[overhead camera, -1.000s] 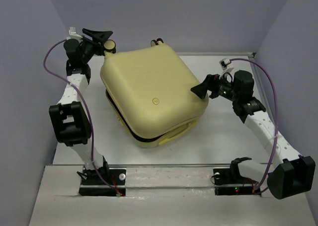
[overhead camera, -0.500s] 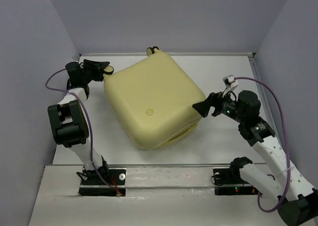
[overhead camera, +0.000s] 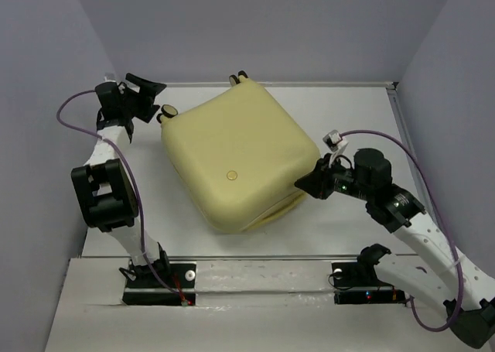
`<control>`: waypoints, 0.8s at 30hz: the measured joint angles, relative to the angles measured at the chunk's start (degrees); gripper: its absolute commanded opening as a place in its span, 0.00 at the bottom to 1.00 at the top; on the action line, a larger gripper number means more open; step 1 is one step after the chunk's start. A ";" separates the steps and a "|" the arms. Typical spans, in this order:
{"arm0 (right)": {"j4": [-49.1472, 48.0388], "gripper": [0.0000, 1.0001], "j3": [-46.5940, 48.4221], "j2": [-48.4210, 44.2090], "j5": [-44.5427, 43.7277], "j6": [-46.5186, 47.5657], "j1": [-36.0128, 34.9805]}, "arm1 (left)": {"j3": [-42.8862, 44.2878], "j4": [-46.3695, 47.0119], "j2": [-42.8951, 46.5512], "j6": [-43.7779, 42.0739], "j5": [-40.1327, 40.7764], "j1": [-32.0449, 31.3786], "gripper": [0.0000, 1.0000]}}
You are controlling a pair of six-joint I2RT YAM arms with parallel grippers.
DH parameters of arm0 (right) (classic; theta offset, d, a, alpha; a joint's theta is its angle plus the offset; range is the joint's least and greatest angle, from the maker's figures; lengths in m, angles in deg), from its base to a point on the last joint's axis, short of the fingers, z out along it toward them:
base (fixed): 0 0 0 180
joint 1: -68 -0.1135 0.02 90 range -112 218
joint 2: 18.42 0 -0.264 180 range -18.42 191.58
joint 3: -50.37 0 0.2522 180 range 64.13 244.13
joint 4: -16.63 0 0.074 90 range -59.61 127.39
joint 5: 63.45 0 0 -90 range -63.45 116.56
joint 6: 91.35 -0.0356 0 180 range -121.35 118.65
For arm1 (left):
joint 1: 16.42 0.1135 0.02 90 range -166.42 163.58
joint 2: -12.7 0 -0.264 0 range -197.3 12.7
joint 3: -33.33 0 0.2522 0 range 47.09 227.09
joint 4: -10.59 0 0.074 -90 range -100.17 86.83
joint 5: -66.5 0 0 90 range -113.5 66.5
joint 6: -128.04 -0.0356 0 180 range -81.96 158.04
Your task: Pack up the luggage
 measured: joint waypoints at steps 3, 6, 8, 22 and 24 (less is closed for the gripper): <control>1.03 0.12 -0.09 1.42 -0.13 0.61 -5.86 | 1.99 -5.03 3.89 -4.59 5.31 0.55 0.99; 1.46 0.11 -0.59 3.65 -2.16 0.83 -11.72 | 2.56 -9.27 12.31 -8.50 11.76 1.29 0.95; 1.51 0.10 -1.66 4.98 -3.89 0.85 -14.95 | 1.09 -9.16 19.32 -9.64 14.29 1.60 0.93; -7.80 0.07 -4.22 18.49 -11.15 0.96 -18.27 | -40.24 -14.75 65.94 -13.64 12.28 -1.22 0.77; -7.80 0.07 -3.10 19.80 -11.82 1.62 -18.23 | -43.60 -17.75 68.06 -14.51 11.67 -1.22 0.77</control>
